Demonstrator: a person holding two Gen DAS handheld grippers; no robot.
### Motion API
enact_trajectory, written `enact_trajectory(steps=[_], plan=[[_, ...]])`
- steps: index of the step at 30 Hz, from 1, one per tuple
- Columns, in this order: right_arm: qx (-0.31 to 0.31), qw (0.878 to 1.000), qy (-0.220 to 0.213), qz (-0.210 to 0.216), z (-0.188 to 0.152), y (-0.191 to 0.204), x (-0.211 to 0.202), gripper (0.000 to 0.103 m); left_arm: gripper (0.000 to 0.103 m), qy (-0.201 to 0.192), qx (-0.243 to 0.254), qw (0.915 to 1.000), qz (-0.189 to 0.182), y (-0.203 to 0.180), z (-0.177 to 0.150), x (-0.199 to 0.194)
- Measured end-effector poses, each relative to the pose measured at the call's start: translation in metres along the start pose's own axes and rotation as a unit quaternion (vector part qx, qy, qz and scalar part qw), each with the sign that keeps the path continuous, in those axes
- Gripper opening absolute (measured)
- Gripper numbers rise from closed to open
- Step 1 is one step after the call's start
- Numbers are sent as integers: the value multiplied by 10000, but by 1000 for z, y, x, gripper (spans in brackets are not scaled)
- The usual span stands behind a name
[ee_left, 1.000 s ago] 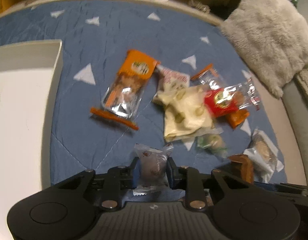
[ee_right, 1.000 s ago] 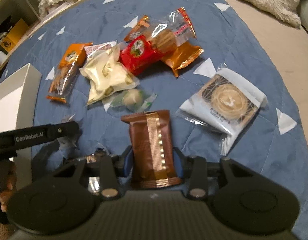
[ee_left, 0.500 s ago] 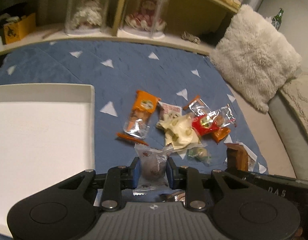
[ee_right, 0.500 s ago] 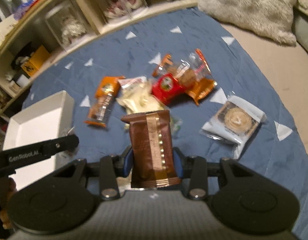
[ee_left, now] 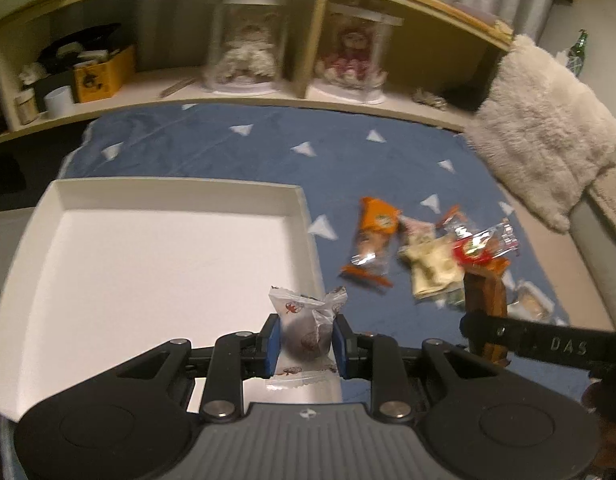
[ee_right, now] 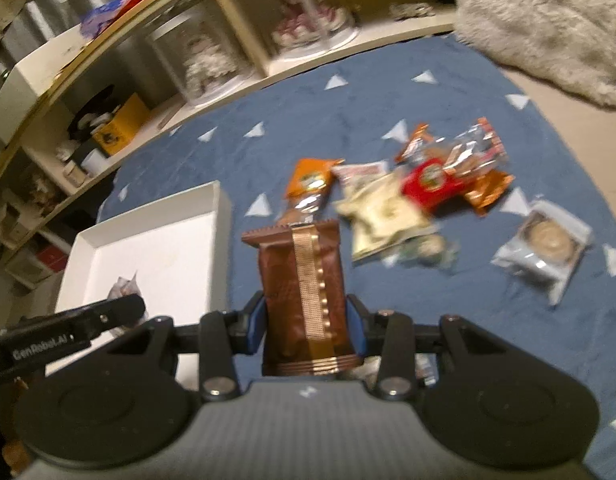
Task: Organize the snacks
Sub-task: 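Carry the candy bag and chocolate bar over the white tray with both tools, then open both tools to drop the candy bag and chocolate bar into the tray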
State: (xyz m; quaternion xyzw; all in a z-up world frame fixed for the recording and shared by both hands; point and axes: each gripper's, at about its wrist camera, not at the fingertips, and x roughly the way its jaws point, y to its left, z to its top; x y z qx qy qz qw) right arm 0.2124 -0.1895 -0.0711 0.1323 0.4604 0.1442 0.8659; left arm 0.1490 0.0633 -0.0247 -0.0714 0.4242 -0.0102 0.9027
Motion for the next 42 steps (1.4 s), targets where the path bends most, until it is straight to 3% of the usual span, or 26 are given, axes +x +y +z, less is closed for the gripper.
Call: enact_trajectory(steps=[13, 21, 29, 36, 42], plan=[[-208, 9989, 261, 334, -8, 89, 40, 47, 29, 78, -586, 9982, 122, 71, -7, -2], [-144, 9971, 599, 458, -20, 121, 63, 47, 30, 272, -683, 9970, 223, 100, -8, 7], [-3, 9955, 880, 356, -31, 138, 91, 47, 30, 579, -726, 9951, 333, 114, -12, 23], [130, 9947, 959, 344, -31, 140, 103, 47, 30, 564, -761, 9951, 299, 116, -11, 25], [188, 9951, 909, 350, -29, 140, 103, 57, 30, 652, -684, 9950, 314, 112, -11, 29]])
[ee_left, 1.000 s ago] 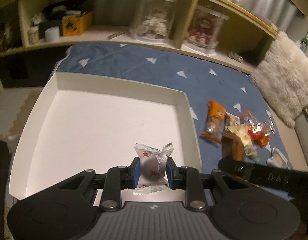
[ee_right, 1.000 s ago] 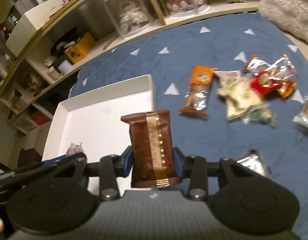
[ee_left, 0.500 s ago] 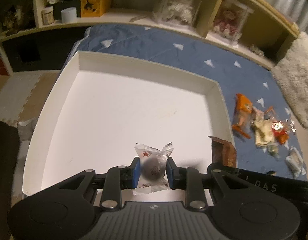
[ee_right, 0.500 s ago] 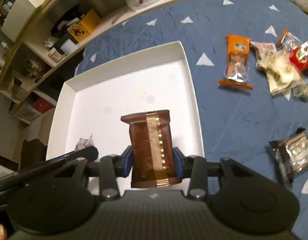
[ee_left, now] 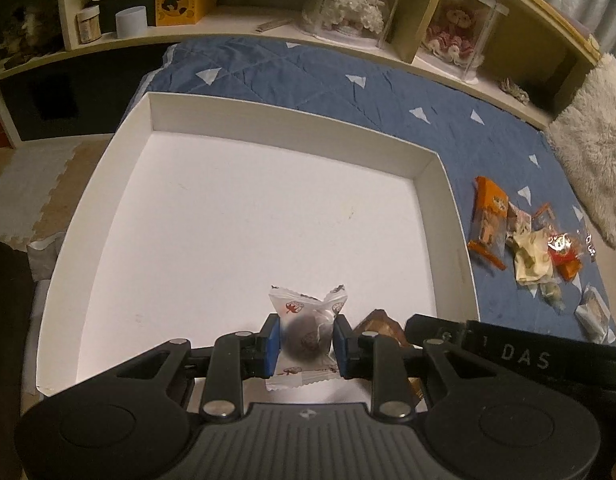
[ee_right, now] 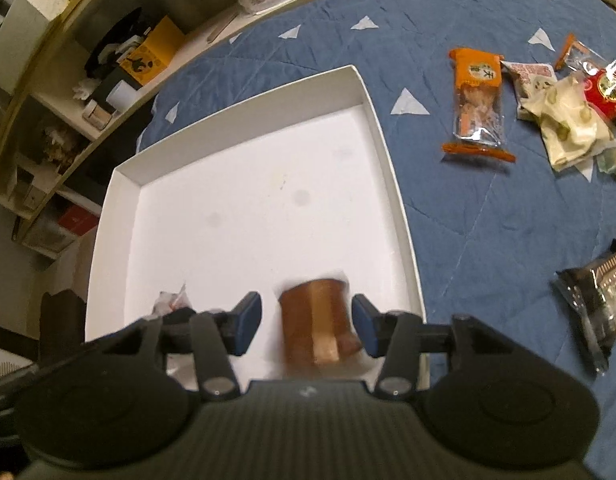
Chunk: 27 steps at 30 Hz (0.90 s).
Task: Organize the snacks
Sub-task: 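Open both tools to drop the candy bag and chocolate bar into the tray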
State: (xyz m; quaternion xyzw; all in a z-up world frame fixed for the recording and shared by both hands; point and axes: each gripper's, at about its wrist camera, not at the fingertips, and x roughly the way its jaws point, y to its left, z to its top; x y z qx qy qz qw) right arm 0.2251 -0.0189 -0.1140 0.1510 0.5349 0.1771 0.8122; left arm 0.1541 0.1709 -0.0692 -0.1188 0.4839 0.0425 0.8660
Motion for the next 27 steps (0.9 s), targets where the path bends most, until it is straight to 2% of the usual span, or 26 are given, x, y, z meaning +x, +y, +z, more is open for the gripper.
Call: enact_trajectory(steps=[7, 8, 10, 13, 23, 27], plan=[[-65, 9999, 63, -137, -1, -5, -6, 57, 33, 220, 138, 9996, 50, -5, -3, 8], [-82, 9999, 59, -139, -2, -6, -7, 57, 36, 276, 161, 9995, 79, -6, -3, 9], [-141, 9998, 50, -143, -2, -6, -10, 57, 55, 322, 210, 9991, 156, -7, -4, 10], [-225, 9996, 26, -172, -3, -7, -13, 57, 64, 344, 269, 9988, 223, -8, -5, 10], [-341, 9990, 32, -283, -6, -13, -19, 57, 70, 327, 268, 9986, 324, -6, -6, 7], [-368, 9989, 29, -282, -7, -15, -21, 57, 78, 269, 290, 9984, 407, -7, -6, 4]])
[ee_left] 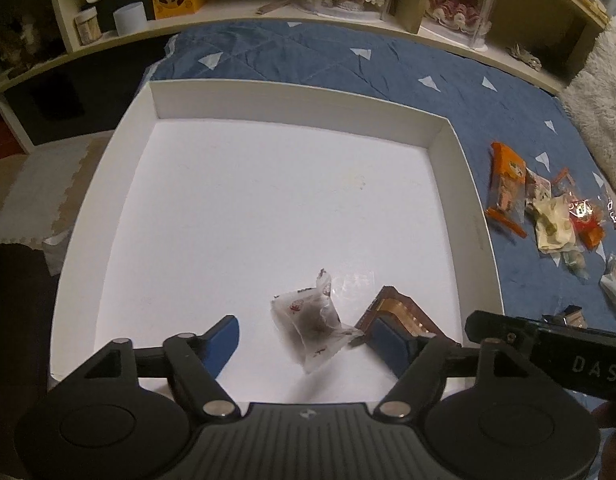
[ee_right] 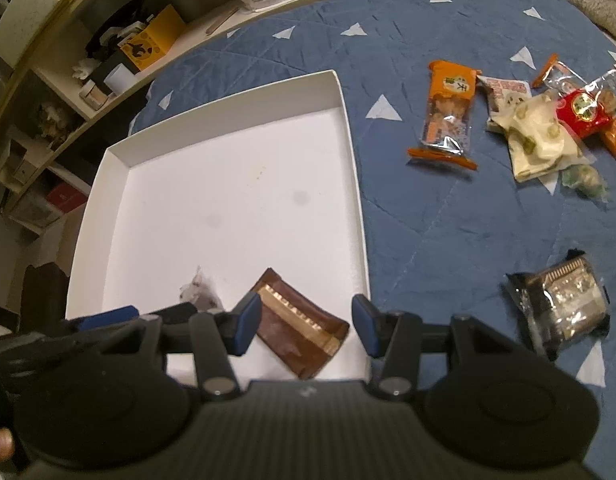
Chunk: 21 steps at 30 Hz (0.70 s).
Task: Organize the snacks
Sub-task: 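Open both tools to drop the candy bag and chocolate bar into the tray, then grasp the clear square cookie pack with left tool while right tool grasps the white cookie packet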
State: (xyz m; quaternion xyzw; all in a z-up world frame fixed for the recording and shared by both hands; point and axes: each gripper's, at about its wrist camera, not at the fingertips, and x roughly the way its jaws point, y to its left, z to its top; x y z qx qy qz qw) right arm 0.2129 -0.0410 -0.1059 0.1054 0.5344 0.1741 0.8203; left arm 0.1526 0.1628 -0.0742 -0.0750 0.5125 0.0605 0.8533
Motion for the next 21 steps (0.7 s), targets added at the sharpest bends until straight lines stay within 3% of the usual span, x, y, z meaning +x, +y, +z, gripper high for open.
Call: enact_trajectory(steps=[12, 17, 21], plan=[[-266, 9995, -181, -69, -2, -16, -16, 80, 100, -275, 85, 9996, -17, -7, 0, -20], [-417, 9982, -357, -230, -1, -29, -32, 94, 102, -294, 162, 9993, -134, -17, -3, -26], [-476, 9971, -469, -360, -1, -41, -46, 99, 103, -288, 214, 9992, -195, -26, -4, -27]])
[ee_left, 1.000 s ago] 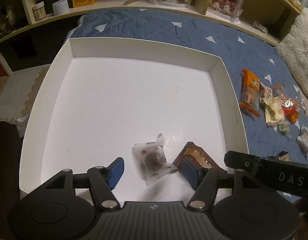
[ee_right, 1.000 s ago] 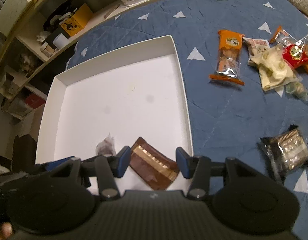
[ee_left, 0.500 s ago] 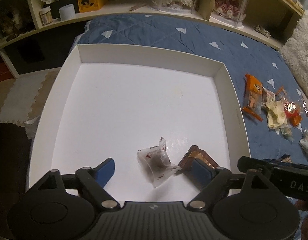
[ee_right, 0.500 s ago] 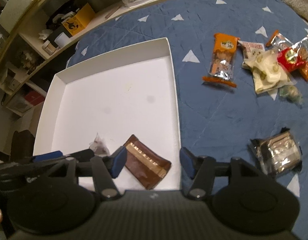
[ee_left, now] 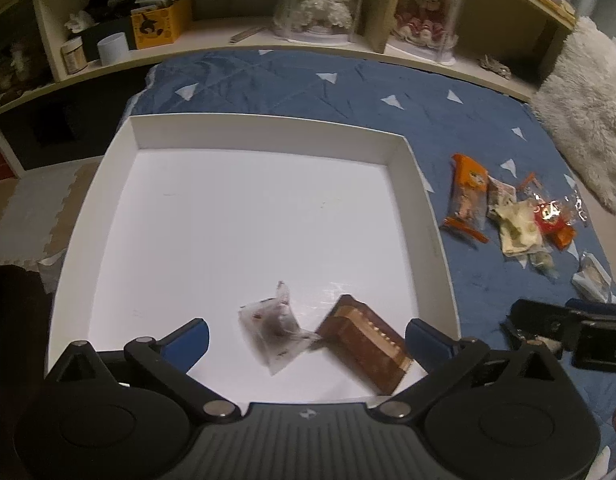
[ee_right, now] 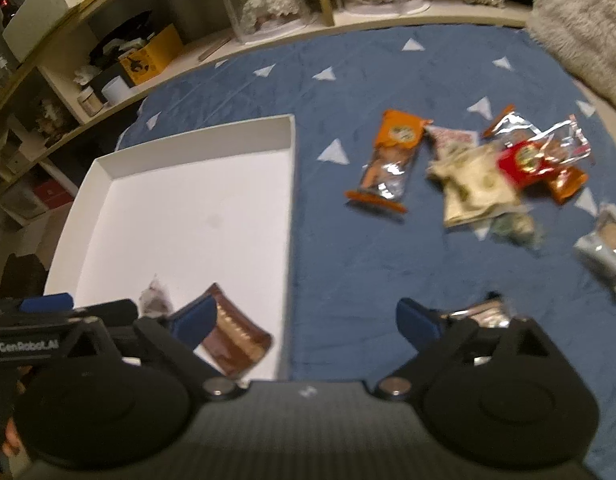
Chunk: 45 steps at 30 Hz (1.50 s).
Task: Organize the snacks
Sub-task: 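Grasp the clear square cookie pack with left tool while right tool grasps the white cookie packet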
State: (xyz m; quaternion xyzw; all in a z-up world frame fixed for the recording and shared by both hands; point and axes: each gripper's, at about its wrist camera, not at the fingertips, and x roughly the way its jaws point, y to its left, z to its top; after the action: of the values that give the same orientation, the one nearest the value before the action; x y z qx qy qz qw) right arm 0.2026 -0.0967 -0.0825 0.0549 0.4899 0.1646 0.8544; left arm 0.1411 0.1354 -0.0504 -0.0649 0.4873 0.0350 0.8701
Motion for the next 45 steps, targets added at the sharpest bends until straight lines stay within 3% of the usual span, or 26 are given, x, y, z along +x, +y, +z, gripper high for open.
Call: enact_trajectory(steps=[7, 17, 31, 41, 45], plan=[[-122, 9997, -158, -165, -2, -23, -19, 102, 103, -59, 286, 9995, -115, -30, -2, -1], [-144, 9985, -241, -478, -4, -71, -39, 102, 103, -72, 284, 9978, -602, -78, -6, 5], [333, 9919, -466, -1134, -11, -163, -57, 102, 103, -286, 522, 9911, -1187, -143, -16, 23], [883, 9843, -690, -1360, -5, -236, -48, 103, 103, -440, 1213, 9802, -1501, -187, -26, 52], [940, 9821, -1083, -1224, -4, -255, -40, 103, 103, -356, 1546, 9754, -1530, -200, -29, 70]])
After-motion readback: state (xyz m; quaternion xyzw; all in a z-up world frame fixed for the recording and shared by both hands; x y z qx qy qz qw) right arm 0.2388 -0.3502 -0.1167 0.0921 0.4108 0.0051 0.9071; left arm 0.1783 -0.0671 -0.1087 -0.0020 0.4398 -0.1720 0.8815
